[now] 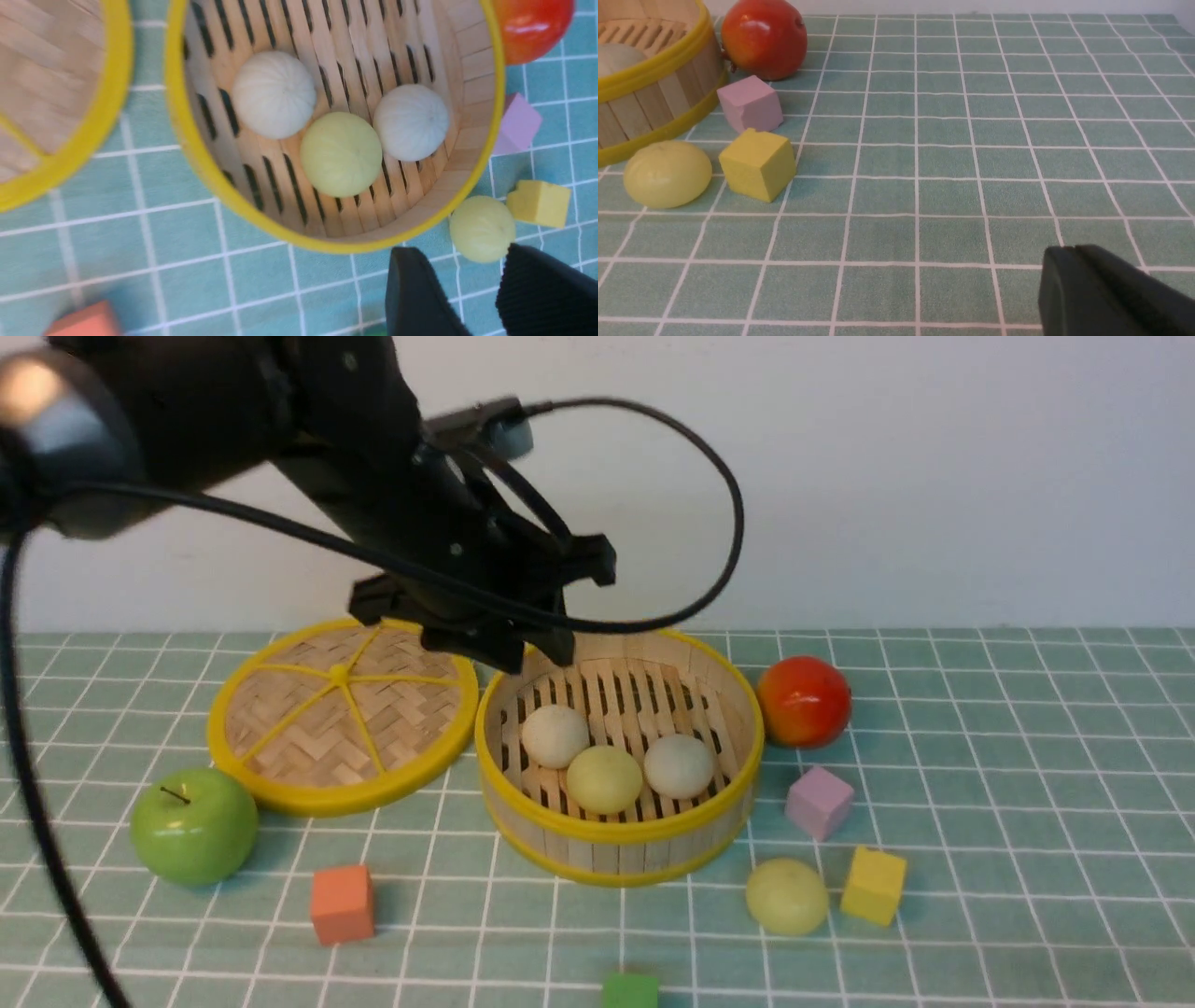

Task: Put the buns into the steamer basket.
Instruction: Use the right arm to grab a steamed stuffed bun

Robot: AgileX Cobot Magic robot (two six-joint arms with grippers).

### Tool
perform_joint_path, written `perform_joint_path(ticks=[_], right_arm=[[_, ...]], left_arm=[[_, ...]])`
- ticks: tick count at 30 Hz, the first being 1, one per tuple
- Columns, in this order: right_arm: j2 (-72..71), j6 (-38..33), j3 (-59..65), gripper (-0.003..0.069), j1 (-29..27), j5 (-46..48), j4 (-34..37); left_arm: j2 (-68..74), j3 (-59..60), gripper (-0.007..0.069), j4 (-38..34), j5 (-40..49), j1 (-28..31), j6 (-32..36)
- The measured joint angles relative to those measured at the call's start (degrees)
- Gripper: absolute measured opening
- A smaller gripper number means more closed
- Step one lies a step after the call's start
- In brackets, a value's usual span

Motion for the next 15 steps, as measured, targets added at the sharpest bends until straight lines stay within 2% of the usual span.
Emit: perform_joint_path(ticks=[4,7,12,15], right_arm=[[0.0,0.0,0.0,0.0041,0.0,0.0,0.0],[0.0,0.0,0.0,0.0041,0.0,0.0,0.0],[0.0,0.0,0.0,0.0041,0.0,0.0,0.0],[0.0,0.0,0.0,0.0041,0.0,0.0,0.0]], left_arm=[[-7.48,-0.04,0.0233,6.11,4.22,0.0,-2.74],[-16.11,1.98,0.0172,10.89,7.59,0.0,-5.43],[-28.73,9.58,0.0111,15.38,8.49,0.0,-9.13],[-40.0,19.48,0.0081,18.5,8.8,0.0,-12.66]])
